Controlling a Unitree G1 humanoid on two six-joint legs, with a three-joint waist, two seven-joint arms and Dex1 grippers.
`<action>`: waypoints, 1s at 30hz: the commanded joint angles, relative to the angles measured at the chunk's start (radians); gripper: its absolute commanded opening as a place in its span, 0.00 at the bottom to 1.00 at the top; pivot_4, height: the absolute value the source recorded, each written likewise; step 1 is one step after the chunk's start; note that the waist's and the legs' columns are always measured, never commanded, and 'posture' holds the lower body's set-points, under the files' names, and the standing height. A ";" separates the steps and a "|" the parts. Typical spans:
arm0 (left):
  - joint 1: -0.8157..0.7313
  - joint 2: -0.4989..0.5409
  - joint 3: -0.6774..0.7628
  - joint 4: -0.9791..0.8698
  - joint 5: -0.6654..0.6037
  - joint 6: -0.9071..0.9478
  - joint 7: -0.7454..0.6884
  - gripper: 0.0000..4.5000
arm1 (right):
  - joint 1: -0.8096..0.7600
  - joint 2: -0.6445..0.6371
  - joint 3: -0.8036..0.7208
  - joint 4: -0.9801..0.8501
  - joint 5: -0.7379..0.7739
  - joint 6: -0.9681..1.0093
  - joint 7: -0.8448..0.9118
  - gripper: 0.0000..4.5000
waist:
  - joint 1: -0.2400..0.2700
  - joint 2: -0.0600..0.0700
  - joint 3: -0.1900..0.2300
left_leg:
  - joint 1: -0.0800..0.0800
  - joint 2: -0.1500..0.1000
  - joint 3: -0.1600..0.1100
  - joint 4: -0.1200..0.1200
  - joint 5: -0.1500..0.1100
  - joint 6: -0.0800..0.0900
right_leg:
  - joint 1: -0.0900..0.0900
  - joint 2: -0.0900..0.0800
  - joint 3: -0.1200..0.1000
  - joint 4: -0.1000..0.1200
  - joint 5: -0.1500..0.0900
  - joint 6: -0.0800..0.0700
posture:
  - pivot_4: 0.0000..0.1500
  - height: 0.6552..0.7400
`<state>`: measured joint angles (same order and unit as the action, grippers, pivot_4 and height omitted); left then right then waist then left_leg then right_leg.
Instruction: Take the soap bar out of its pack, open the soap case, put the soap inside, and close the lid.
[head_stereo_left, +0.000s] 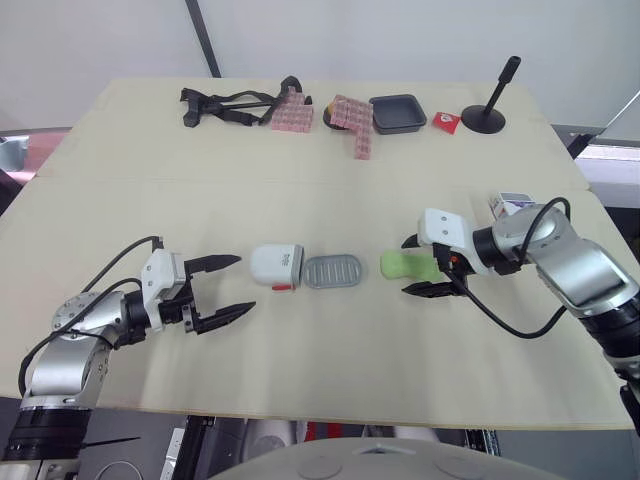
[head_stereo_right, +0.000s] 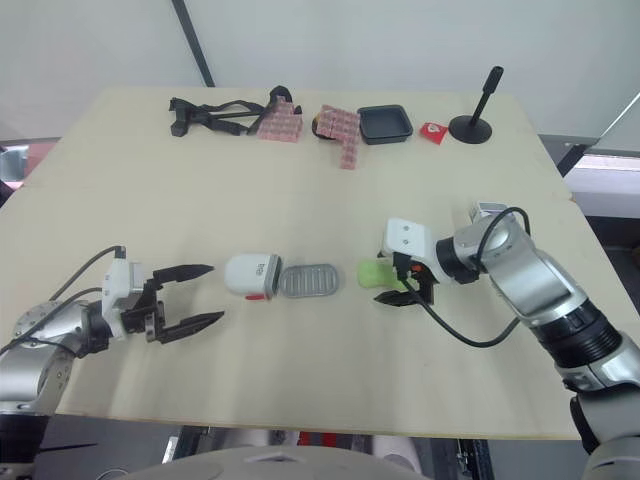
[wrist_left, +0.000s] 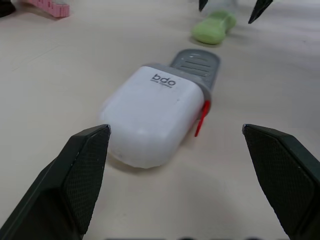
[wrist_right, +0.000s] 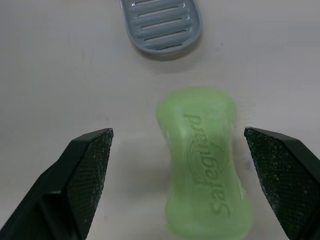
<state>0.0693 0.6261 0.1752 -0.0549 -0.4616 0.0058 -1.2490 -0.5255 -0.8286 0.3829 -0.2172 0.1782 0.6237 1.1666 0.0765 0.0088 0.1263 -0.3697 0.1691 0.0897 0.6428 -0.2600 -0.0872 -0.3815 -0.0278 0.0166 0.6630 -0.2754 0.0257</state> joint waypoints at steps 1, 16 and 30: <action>0.009 0.013 0.008 -0.009 -0.009 -0.036 -0.014 1.00 | -0.034 0.011 0.014 0.010 -0.041 0.034 -0.025 1.00 | 0.000 0.000 0.000 | 0.000 0.000 0.000 0.000 0.000 0.000 | 0.000 0.000 0.000 0.000 0.000 0.000 | 1.00 1.00; 0.025 0.033 -0.028 0.010 0.004 -0.125 -0.100 1.00 | -0.054 0.056 0.048 0.051 -0.090 0.109 -0.071 0.94 | 0.000 0.000 0.000 | 0.002 0.000 0.001 -0.001 0.001 -0.001 | 0.000 0.000 0.001 0.003 0.000 0.000 | 1.00 1.00; 0.015 0.034 -0.030 0.017 0.016 -0.121 -0.068 1.00 | -0.047 0.049 0.040 0.051 -0.103 0.046 -0.061 0.40 | 0.000 -0.001 -0.001 | 0.003 0.000 0.001 -0.001 0.001 -0.002 | 0.000 0.000 0.001 0.004 0.000 0.000 | 1.00 1.00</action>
<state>0.0820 0.6418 0.1377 -0.0327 -0.4386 -0.1013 -1.3170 -0.5634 -0.7781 0.4439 -0.1636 0.0817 0.7011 1.1004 0.0764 0.0075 0.1253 -0.3667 0.1695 0.0909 0.6422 -0.2589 -0.0891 -0.3813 -0.0275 0.0179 0.6665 -0.2754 0.0256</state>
